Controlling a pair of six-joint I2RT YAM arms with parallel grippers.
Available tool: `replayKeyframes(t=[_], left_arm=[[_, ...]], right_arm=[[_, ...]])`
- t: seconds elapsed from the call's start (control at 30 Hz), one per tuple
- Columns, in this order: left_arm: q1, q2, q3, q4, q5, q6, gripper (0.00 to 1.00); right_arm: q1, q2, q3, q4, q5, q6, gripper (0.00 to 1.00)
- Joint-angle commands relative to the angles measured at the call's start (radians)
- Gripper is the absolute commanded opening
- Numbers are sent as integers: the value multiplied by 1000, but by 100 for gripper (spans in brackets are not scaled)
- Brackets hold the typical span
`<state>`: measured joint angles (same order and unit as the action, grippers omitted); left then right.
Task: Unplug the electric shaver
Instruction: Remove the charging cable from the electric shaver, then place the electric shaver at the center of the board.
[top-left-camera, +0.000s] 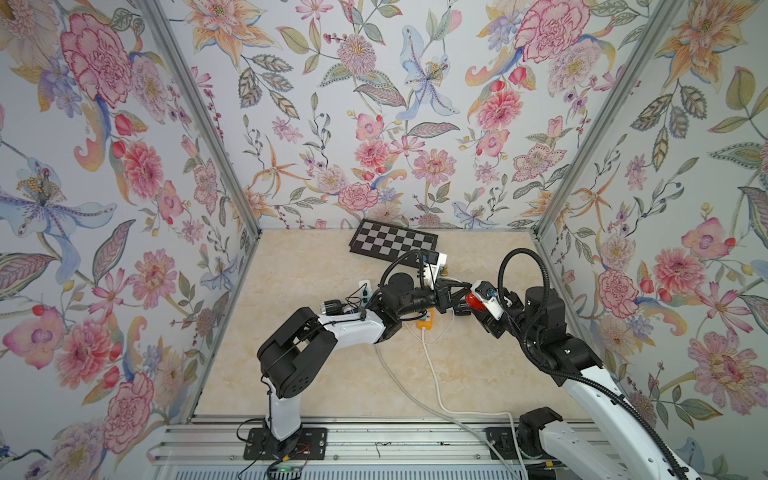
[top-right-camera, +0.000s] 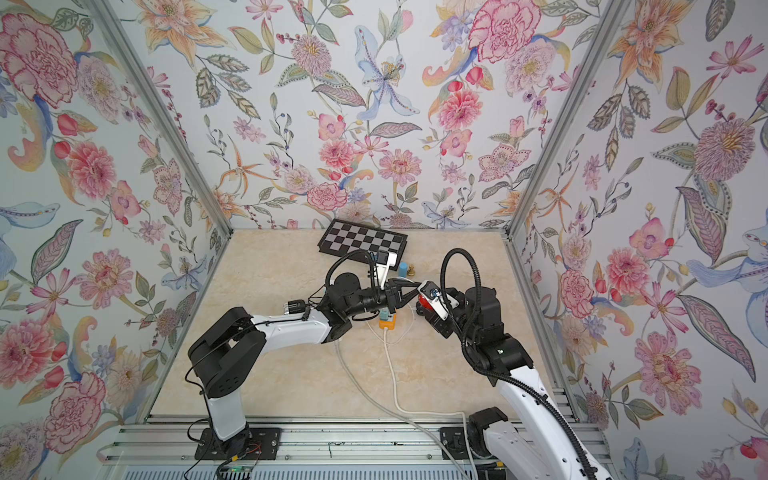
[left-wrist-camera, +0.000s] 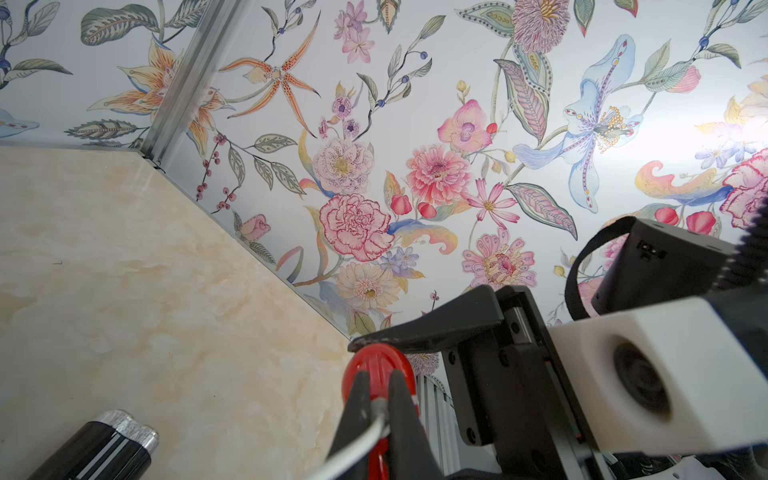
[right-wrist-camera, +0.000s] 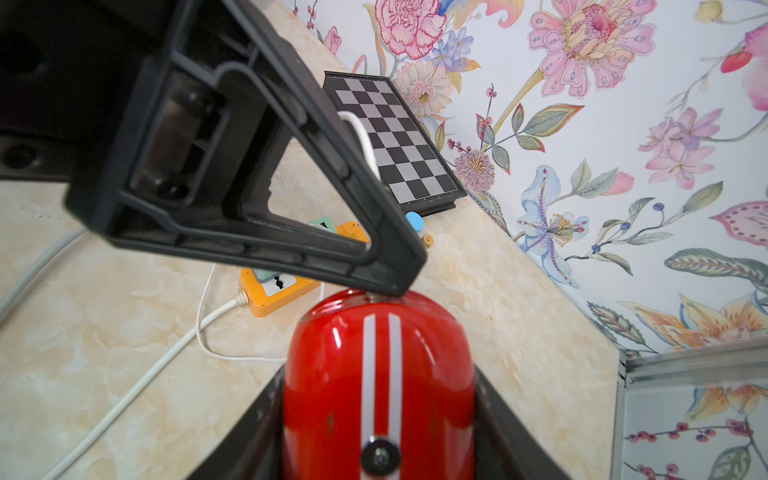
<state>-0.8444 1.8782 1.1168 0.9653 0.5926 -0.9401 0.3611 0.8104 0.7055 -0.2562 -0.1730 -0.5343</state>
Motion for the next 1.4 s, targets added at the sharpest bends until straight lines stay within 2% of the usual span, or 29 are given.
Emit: replayKeyframes(t=[0.0,0.07,0.13,0.27,0.37,0.53,0.73,0.87,1.07,1.23,1.37], left_arm=[[41,-21,-2,25,-117,0,0],[41,-19,1,26,-111,-1,0],[41,-19,2,26,-109,-2,0],[42,-24,-7,31,-118,-4,0],[43,-24,-12,33,-128,-5,0],[41,-8,6,36,-97,-14,0],[42,24,56,14,-30,-19,0],[47,40,86,-6,35,-9,0],[77,40,96,-87,117,49,0],[82,27,91,-142,133,106,0],[82,28,83,-131,154,108,0]], right_arm=[[48,-55,-41,-29,57,24,55],[19,-66,-47,-32,61,-50,56],[-40,-57,-33,-36,11,-103,56],[-162,-24,14,-36,-84,-81,54],[-145,-50,-17,-34,-96,-45,54],[-75,-84,-76,-11,-23,-36,55],[-153,-25,-54,-59,-71,-76,59],[-218,15,-59,-91,-109,-150,60],[-258,128,-55,-206,-188,-258,62],[-278,190,-74,-232,-136,-347,63],[-297,243,-90,-230,-144,-386,64]])
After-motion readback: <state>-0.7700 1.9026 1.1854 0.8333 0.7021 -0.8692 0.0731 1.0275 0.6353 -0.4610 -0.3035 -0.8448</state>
